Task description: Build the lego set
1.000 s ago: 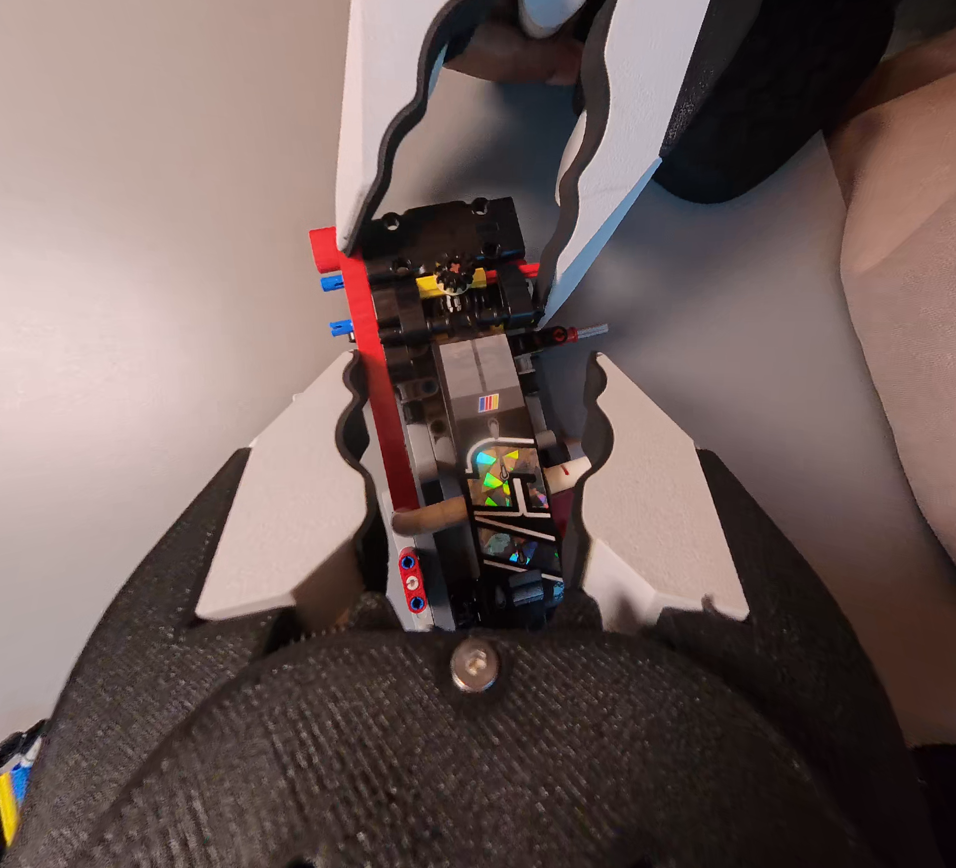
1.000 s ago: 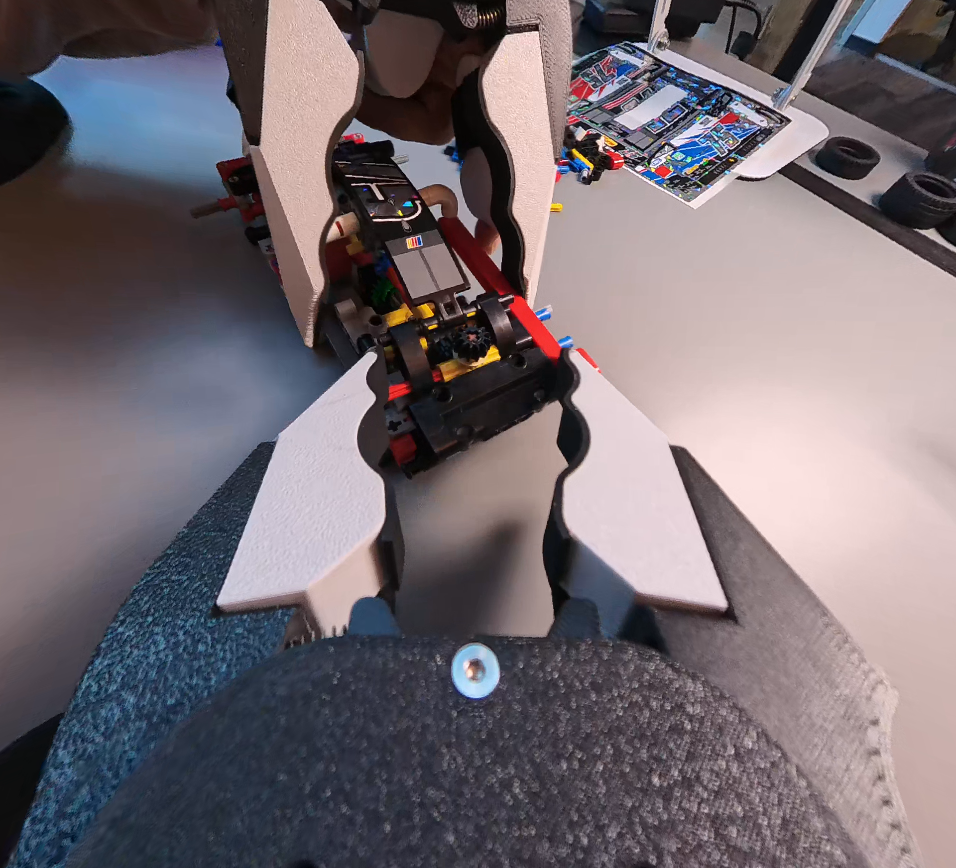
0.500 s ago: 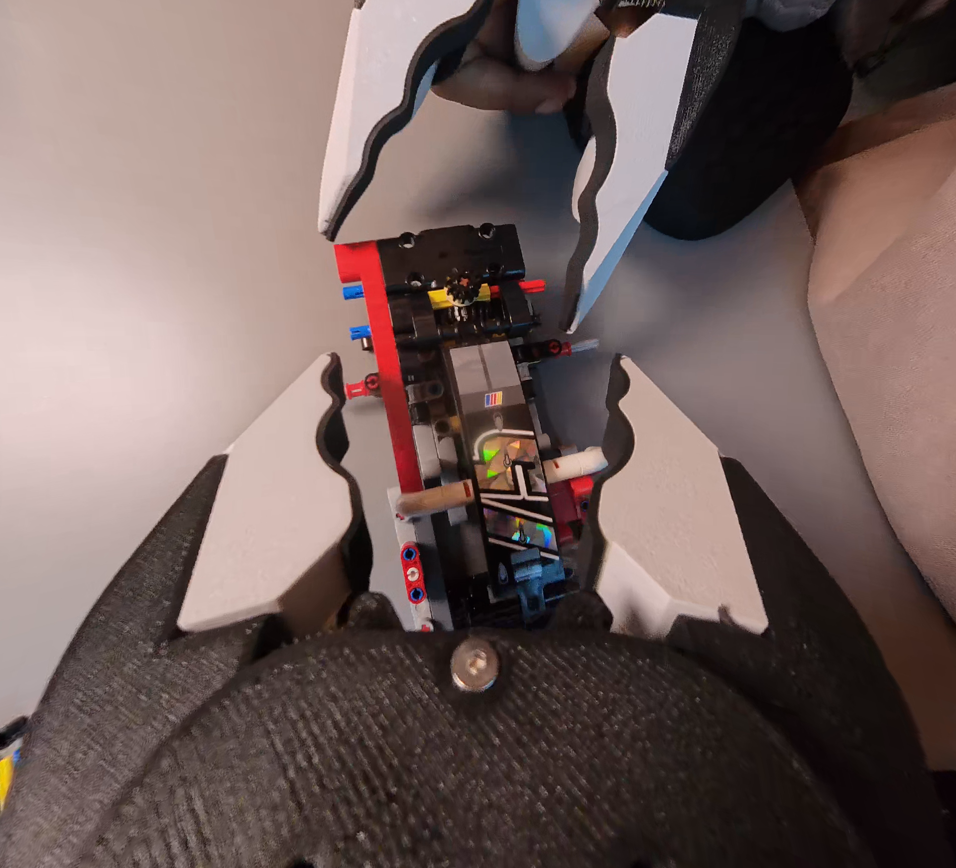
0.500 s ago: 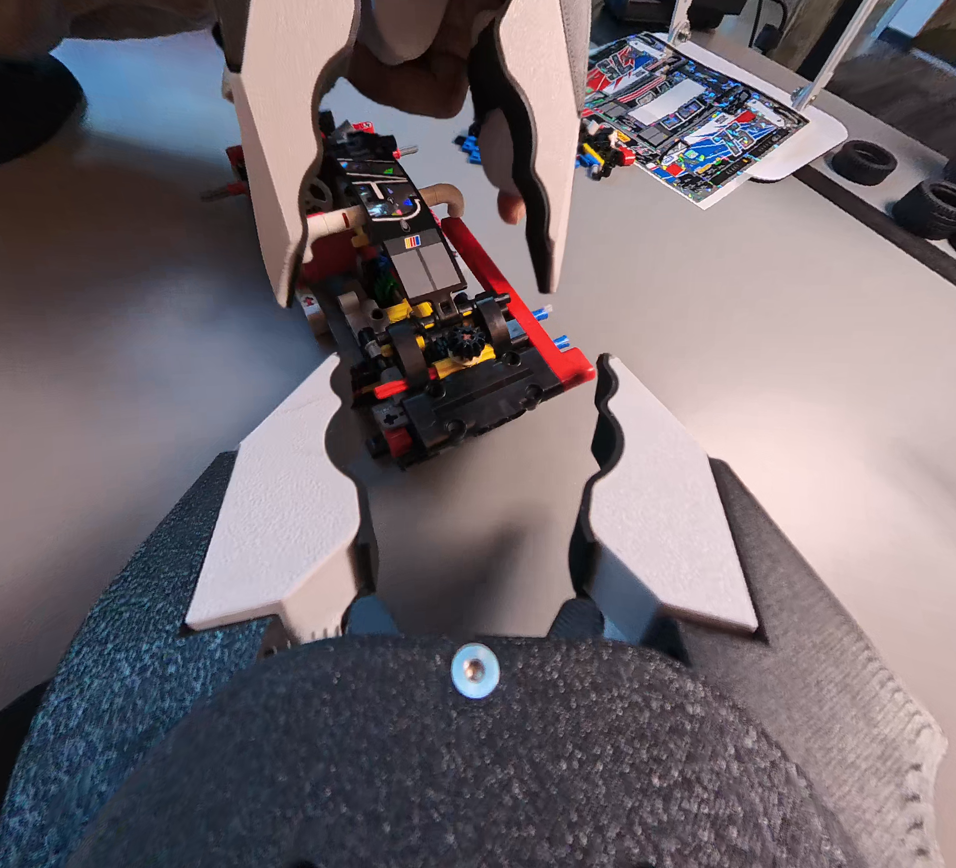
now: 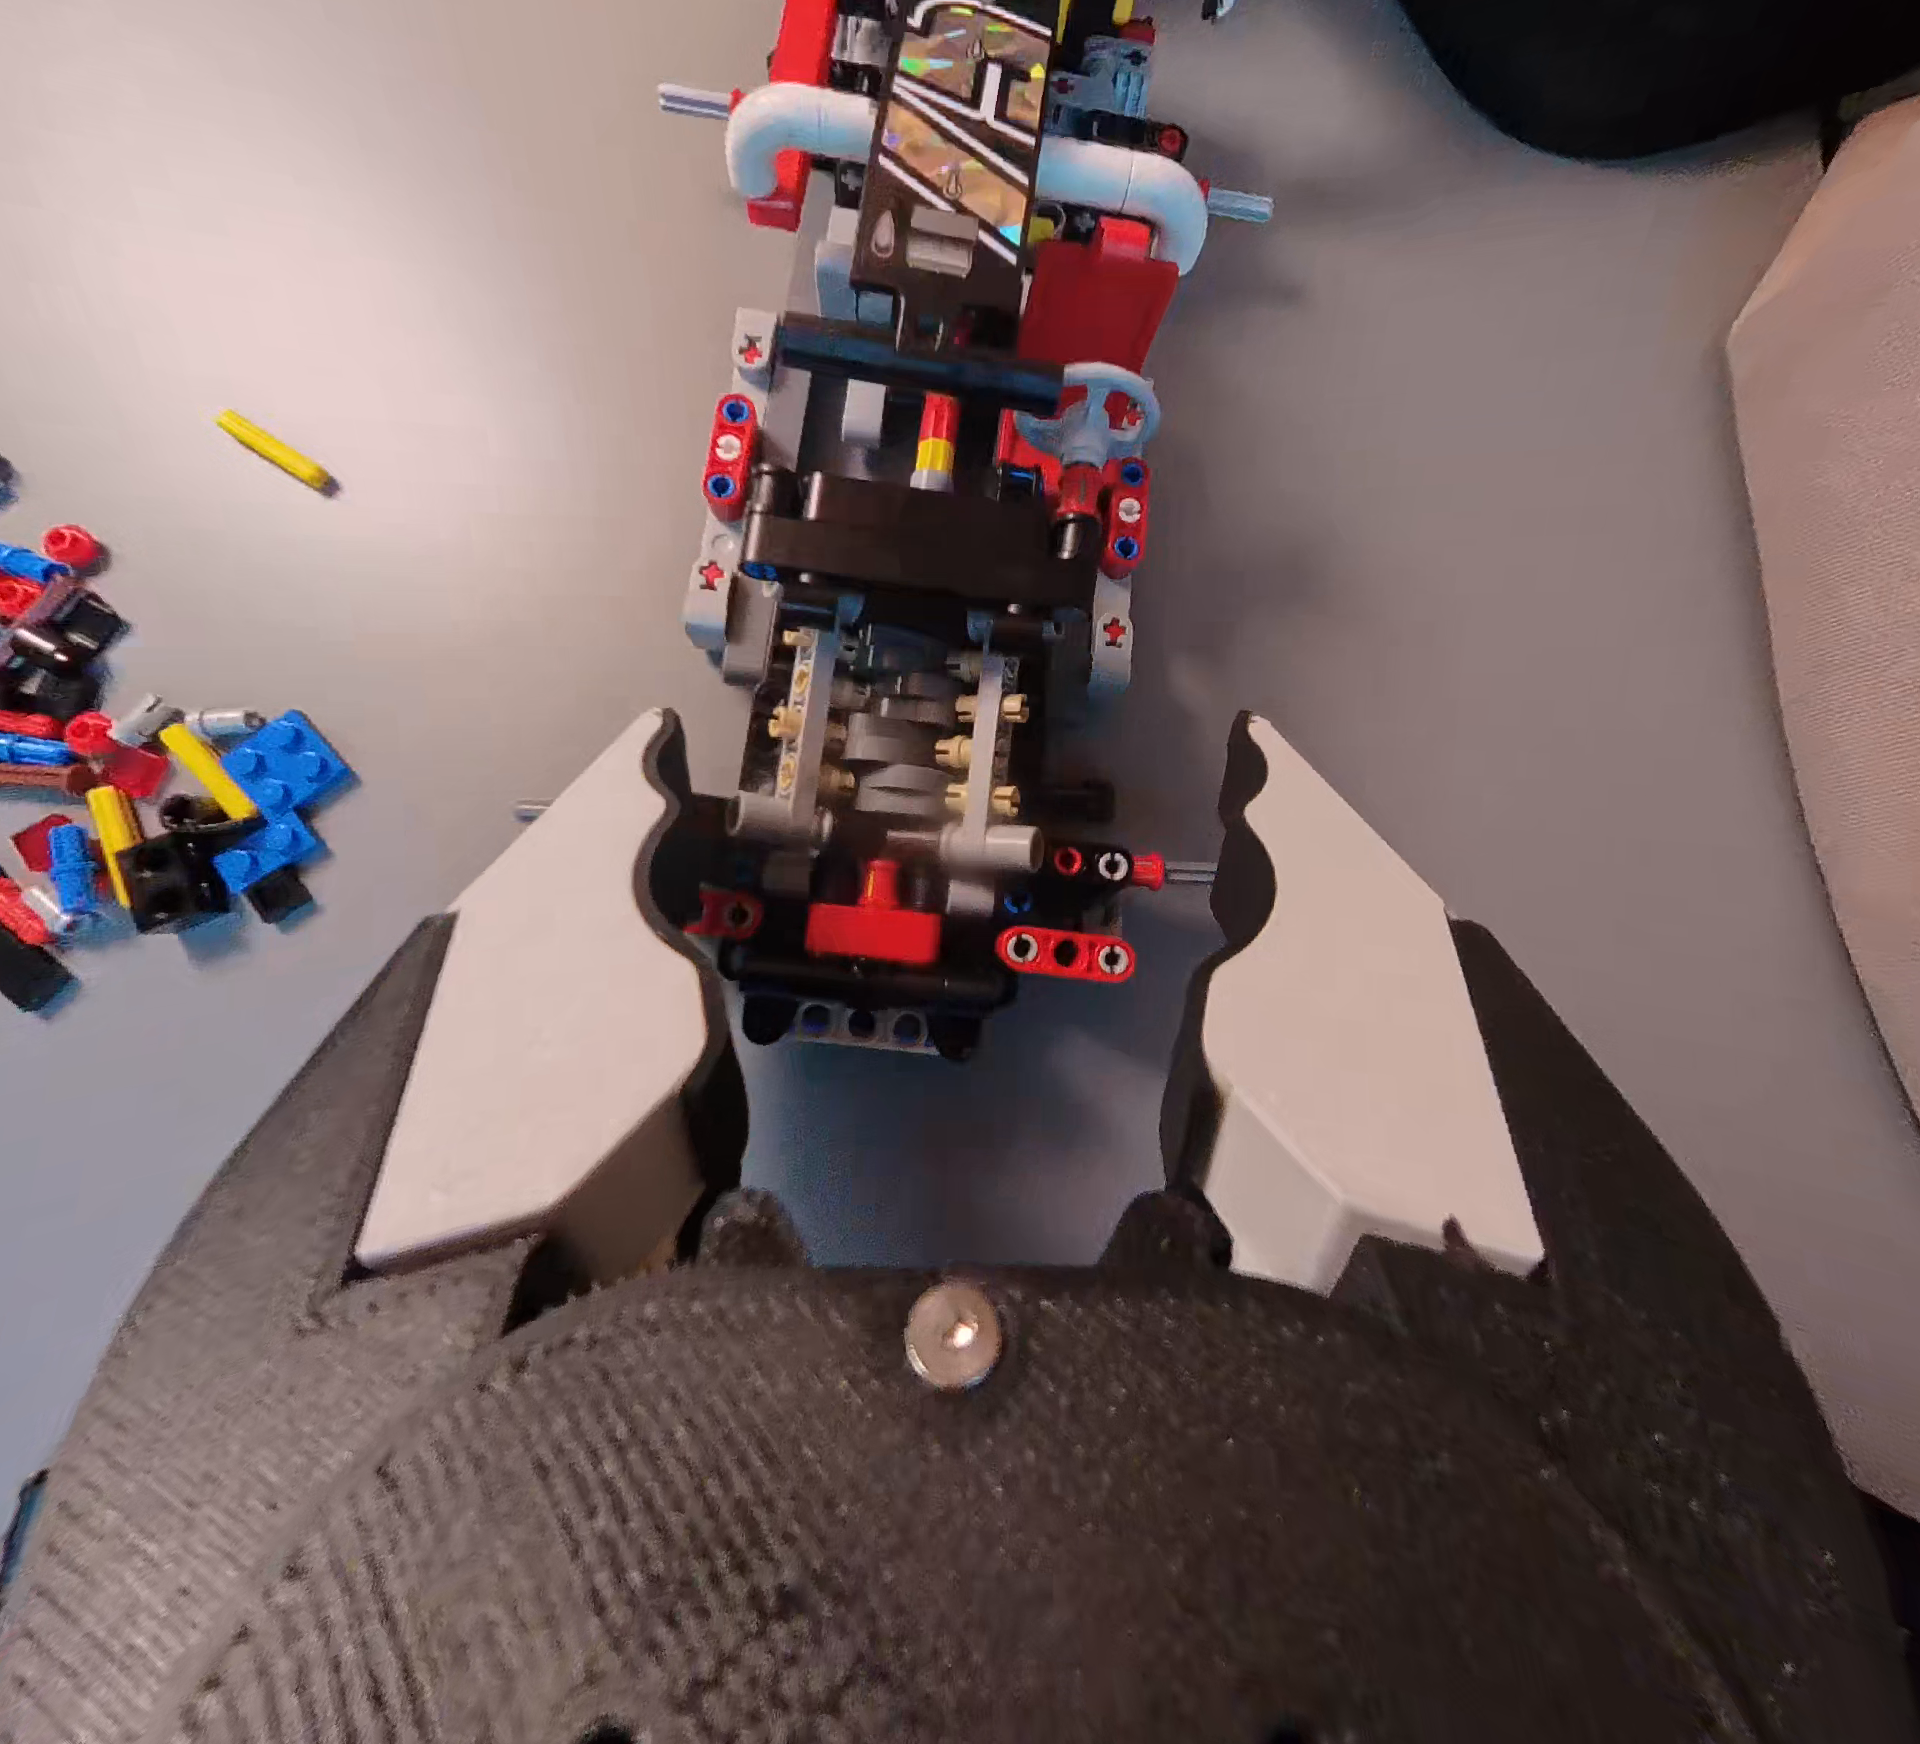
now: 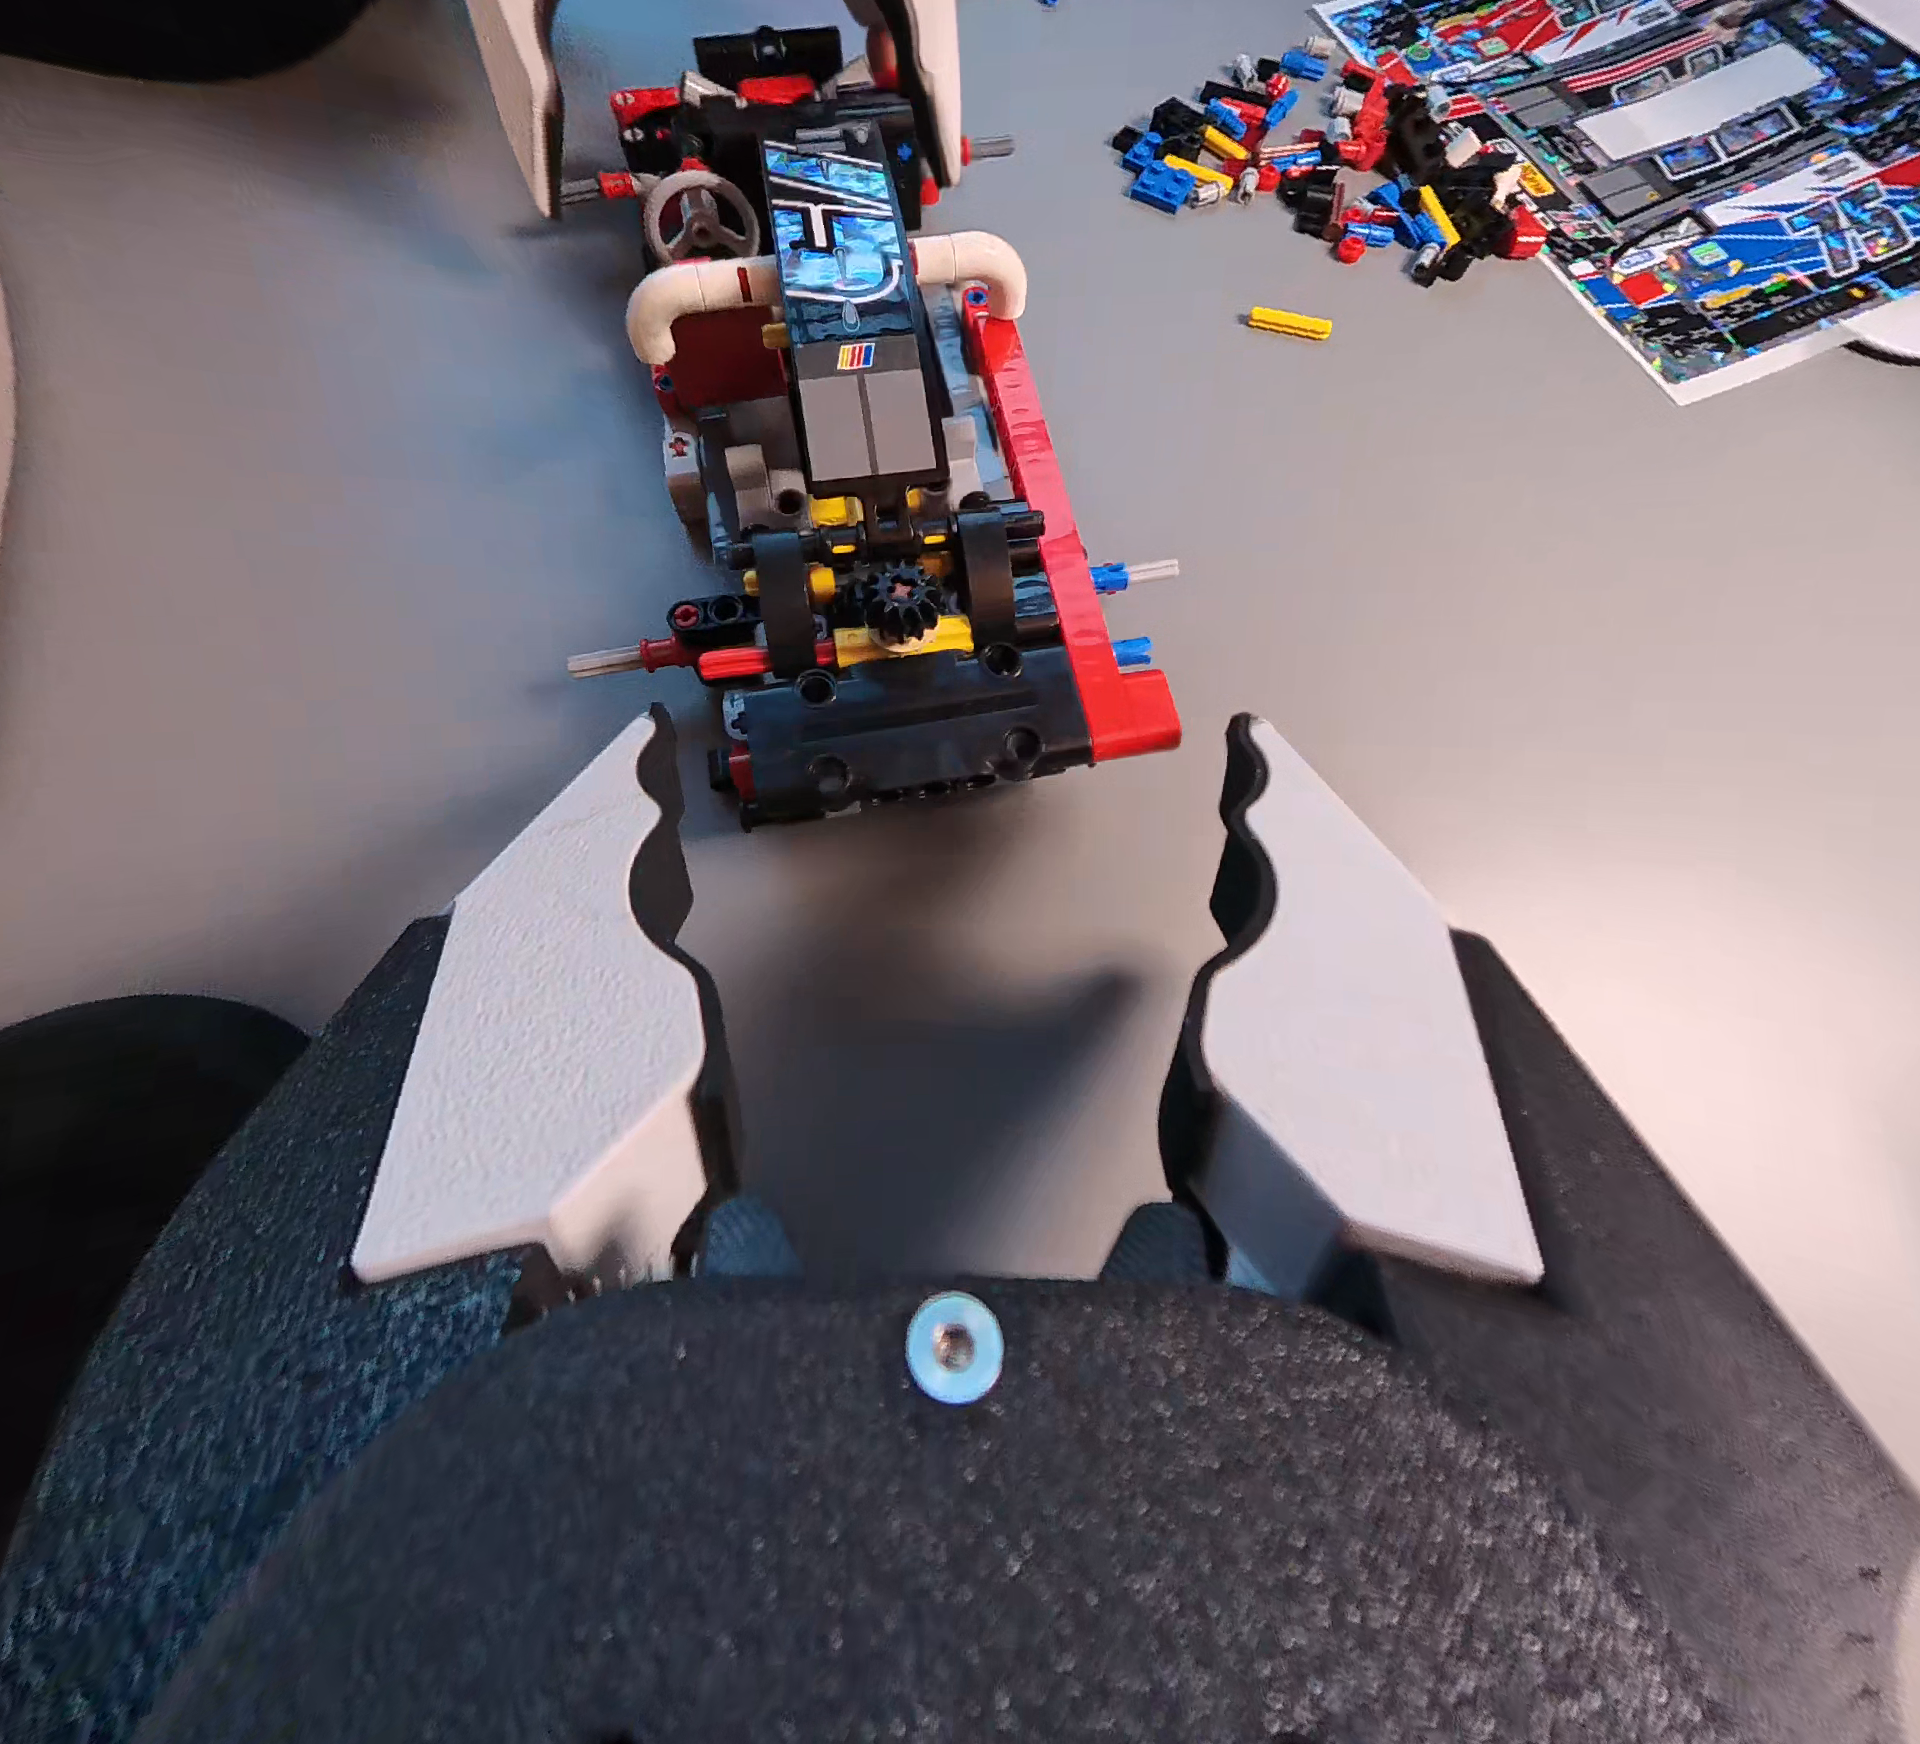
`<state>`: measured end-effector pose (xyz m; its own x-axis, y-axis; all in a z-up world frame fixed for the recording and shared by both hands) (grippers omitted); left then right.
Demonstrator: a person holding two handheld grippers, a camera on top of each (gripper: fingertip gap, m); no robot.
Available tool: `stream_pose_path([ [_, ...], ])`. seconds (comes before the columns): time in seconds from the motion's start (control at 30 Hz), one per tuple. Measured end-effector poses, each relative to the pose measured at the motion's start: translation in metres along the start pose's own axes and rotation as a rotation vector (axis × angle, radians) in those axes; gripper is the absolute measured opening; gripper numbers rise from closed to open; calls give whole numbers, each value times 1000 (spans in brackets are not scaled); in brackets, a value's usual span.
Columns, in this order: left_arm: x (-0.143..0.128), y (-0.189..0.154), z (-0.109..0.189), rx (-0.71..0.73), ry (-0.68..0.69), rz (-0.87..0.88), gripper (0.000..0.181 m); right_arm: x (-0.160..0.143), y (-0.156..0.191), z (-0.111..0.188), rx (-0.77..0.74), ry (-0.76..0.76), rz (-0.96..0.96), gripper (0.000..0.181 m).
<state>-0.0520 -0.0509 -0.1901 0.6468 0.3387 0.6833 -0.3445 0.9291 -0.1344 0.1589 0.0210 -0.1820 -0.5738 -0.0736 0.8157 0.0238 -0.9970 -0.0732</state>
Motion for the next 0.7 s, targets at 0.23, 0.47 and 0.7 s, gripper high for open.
stream_pose_path([
  [0.23, -1, 7, -3, 68, -85, 5, 67, 17, -6, 7, 53, 99, 104, 93],
  [0.47, -3, 6, -3, 81, -94, -30, 58, 27, -1, -2, 147, 249, 153, 98],
  [0.7, -4, 8, -2, 74, -114, -38, 59, 20, -1, -14, 192, 296, 196, 84],
])
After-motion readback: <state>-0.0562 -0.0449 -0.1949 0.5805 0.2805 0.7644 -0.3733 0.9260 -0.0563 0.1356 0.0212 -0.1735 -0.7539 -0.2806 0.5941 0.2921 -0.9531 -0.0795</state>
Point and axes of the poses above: each gripper's, where its closed fingertips meet, z back along the fingers, x out of its top, y = z × x across the jaws, the point moved 5 cm from there along z, back along the fingers, and after that the axes turned 3 degrees about -x, right-handed, at the moved point
